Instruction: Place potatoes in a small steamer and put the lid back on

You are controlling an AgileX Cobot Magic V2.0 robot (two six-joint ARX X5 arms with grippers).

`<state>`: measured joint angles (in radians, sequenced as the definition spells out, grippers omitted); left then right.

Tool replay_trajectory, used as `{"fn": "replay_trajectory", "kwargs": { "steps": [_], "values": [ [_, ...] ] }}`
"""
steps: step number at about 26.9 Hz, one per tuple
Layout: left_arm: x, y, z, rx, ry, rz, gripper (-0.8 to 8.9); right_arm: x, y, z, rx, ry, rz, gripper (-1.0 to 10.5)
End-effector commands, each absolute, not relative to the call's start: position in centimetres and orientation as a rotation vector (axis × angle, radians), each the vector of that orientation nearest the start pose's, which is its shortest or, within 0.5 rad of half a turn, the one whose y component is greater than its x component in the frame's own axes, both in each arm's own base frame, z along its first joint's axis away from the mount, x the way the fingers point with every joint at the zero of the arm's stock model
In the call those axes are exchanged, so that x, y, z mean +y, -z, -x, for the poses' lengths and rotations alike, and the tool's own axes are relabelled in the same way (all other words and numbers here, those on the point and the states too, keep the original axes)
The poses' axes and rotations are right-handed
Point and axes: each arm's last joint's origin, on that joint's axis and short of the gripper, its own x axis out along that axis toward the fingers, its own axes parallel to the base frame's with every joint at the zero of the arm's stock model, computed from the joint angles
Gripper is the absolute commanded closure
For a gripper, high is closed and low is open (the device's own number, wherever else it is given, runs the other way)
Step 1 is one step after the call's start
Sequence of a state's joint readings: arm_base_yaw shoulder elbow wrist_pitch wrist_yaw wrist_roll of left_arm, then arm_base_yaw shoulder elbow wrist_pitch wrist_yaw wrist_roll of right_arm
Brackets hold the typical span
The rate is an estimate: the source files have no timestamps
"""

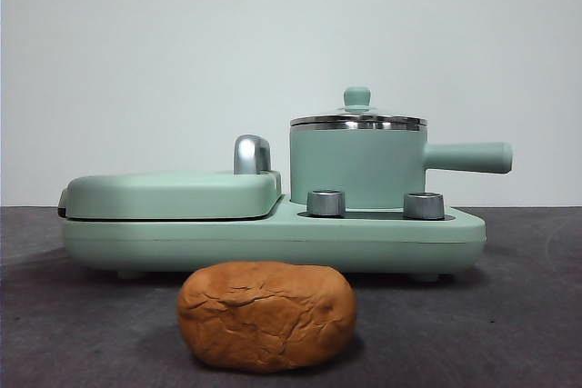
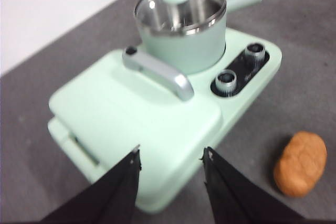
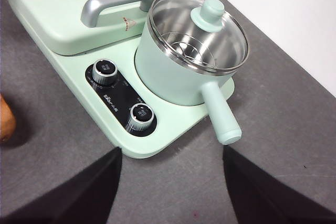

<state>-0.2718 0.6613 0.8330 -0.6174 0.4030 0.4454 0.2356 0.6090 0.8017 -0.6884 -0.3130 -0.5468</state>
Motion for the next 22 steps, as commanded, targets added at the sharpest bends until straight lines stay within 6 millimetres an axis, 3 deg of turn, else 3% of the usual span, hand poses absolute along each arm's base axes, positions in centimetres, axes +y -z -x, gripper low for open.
{"fn": "replay_trajectory", "kwargs": {
  "steps": [1, 8, 15, 22],
  "values": [
    [-5.0, -33.7, -12.7, 0.224, 0.765, -0.386, 6.18, 3.6, -32.0, -11.1, 0.32, -0.66, 0.507, 6.4],
    [-7.6, -33.6, -16.8, 0.183, 0.801, -0.258, 6.17, 3.6, -32.0, -11.1, 0.32, -0.66, 0.507, 6.4],
    [-11.8, -31.5, -22.2, 0.145, 0.868, -0.156, 6.14, 3.6, -32.0, -11.1, 0.321, -0.66, 0.507, 6.4],
    [-16.3, -29.6, -26.3, 0.131, 0.929, -0.162, 5.93, 3.6, -32.0, -11.1, 0.321, -0.66, 0.507, 6.4]
  ]
}}
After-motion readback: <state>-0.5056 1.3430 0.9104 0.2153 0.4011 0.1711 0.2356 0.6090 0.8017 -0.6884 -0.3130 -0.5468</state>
